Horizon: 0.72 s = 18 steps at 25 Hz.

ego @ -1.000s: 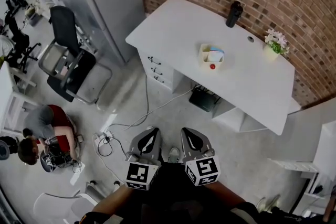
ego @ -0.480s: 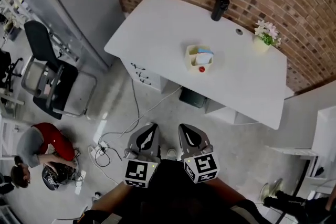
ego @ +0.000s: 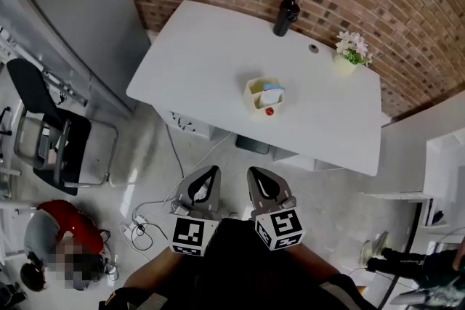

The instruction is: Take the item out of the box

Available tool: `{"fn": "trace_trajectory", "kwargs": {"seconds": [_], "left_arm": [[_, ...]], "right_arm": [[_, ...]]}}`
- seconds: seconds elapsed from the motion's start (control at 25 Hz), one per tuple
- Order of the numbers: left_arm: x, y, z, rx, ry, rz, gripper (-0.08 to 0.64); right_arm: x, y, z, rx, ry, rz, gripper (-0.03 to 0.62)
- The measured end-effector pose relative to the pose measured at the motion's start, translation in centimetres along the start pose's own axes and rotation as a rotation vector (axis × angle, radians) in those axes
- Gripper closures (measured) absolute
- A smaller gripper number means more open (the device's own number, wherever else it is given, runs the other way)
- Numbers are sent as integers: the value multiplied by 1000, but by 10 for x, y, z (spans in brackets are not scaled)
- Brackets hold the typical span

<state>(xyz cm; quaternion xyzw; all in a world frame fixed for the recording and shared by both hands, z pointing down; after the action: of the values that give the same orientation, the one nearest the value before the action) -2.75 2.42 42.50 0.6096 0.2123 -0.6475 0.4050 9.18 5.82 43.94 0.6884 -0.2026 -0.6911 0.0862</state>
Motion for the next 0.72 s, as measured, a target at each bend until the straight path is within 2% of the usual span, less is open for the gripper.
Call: {"fn": "trace_trajectory", "kwargs": {"seconds": [0.32, 0.72], "left_arm": [[14, 3, 45, -43, 20, -25, 555], [17, 3, 73, -60, -3, -54, 555]], "right_arm": [[23, 32, 9, -88, -3, -25, 591], [34, 55, 21, -130, -32, -8, 591]]}}
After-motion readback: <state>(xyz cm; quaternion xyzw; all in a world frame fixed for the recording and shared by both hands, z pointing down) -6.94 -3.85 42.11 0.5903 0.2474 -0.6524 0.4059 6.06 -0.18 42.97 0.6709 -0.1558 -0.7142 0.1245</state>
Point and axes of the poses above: the fingertips, and each gripper's own axes: y forward along the fingers, z to its left, x out of its top, the point moved 4 cm from there along -y, backward along the fingers, and after that the axes turned 8 degrees about -x, right-handed, at the moved point
